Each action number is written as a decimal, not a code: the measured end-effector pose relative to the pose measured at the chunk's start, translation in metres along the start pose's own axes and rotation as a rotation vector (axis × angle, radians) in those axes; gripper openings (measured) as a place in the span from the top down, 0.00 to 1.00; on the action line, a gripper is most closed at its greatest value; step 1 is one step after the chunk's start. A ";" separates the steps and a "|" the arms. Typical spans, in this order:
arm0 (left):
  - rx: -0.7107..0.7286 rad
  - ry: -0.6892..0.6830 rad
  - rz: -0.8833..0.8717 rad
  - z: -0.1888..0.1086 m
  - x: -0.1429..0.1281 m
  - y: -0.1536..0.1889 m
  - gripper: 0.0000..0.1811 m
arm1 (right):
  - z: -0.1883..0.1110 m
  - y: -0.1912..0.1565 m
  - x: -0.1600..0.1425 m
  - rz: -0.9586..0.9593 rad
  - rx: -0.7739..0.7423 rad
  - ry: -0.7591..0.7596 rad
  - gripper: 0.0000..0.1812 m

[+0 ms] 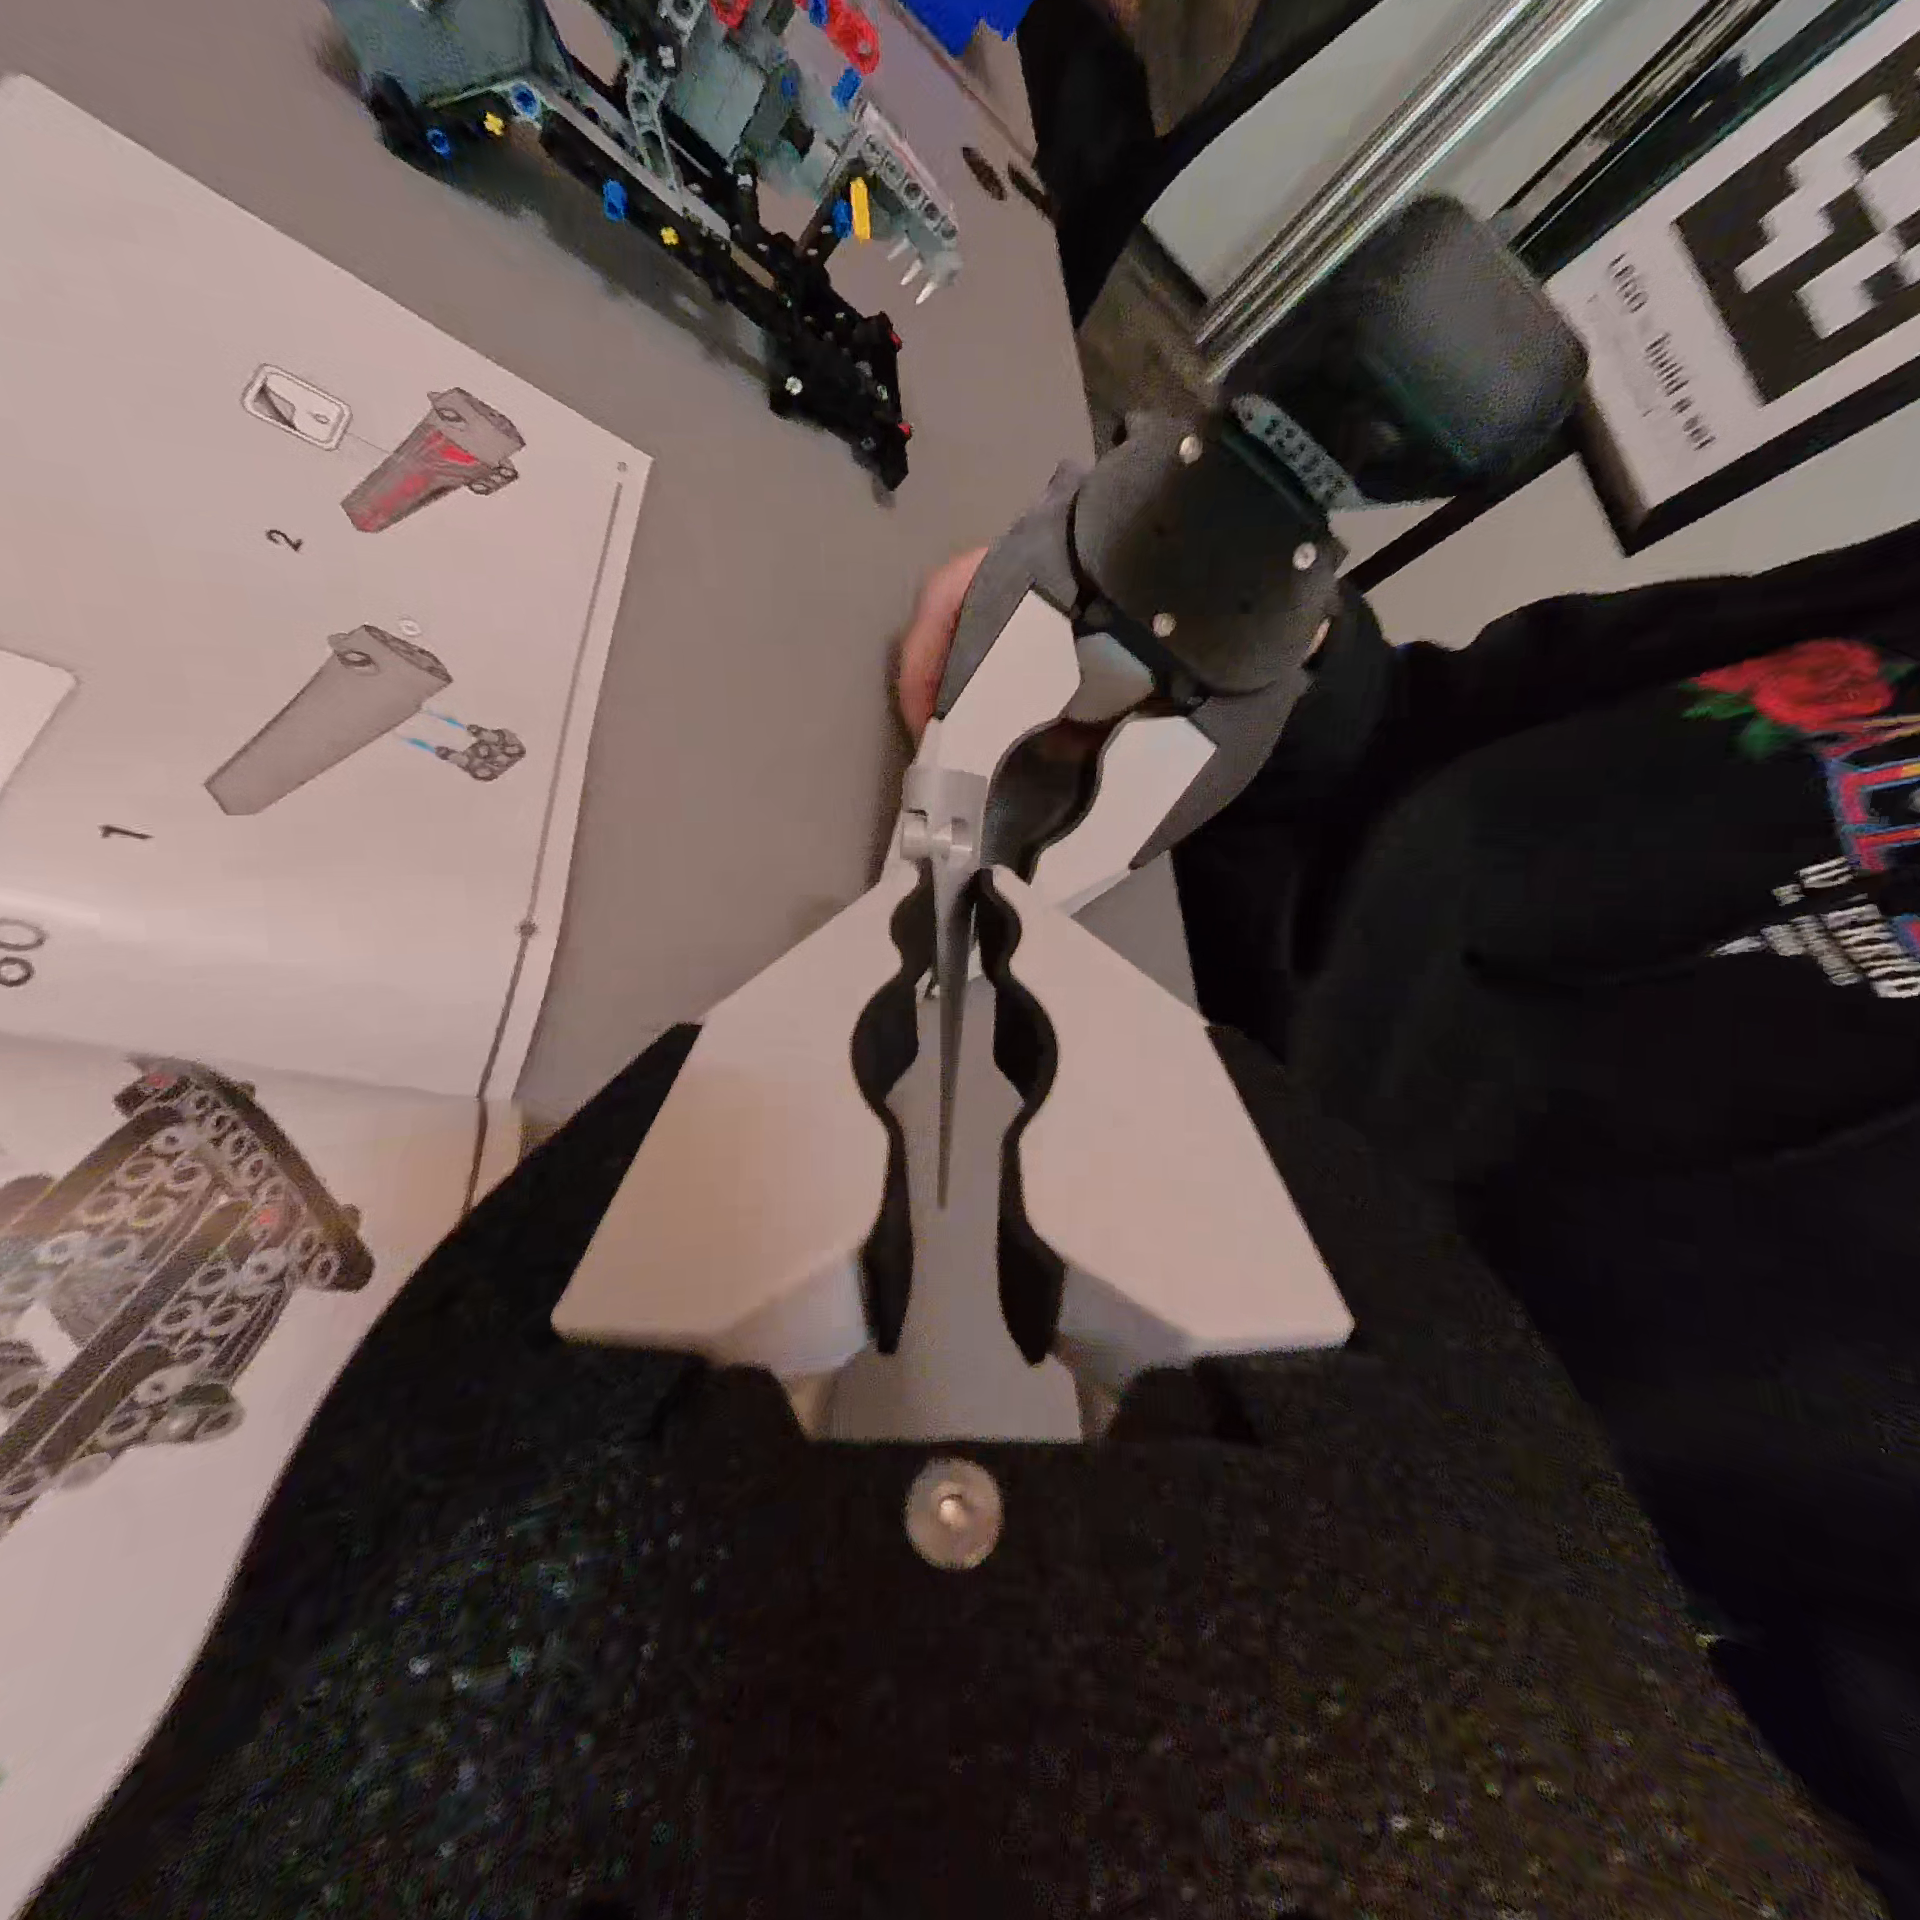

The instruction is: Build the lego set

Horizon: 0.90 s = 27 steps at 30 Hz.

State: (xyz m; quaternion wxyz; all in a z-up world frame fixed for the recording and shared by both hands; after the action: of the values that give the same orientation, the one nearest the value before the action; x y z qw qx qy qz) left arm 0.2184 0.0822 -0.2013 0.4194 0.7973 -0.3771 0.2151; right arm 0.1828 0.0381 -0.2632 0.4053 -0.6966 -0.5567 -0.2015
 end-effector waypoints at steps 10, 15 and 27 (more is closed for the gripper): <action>-0.492 0.128 -0.257 -0.015 0.007 0.016 0.97 | 0.004 -0.011 -0.001 -0.466 -0.163 -0.079 0.96; -0.618 0.178 -0.303 -0.023 0.010 0.020 0.97 | 0.006 -0.020 0.002 -0.704 -0.168 -0.074 0.97; -0.375 0.111 -0.221 -0.007 0.000 0.008 0.97 | 0.002 -0.031 0.004 -0.954 -0.244 -0.017 0.90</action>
State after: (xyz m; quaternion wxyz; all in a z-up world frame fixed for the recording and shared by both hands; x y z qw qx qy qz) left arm 0.2117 0.0855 -0.1933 0.6016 0.7285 -0.2973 0.1377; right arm 0.1546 0.0438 -0.2508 0.1788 -0.4079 -0.7893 -0.4226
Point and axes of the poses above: each gripper's, where its closed fingertips meet, z out along the fingers, x out of its top, y = z × x across the jaws, the point moved 2 cm from there along -z, back along the fingers, and after that the axes turned 15 degrees about x, right-handed, at the moved point
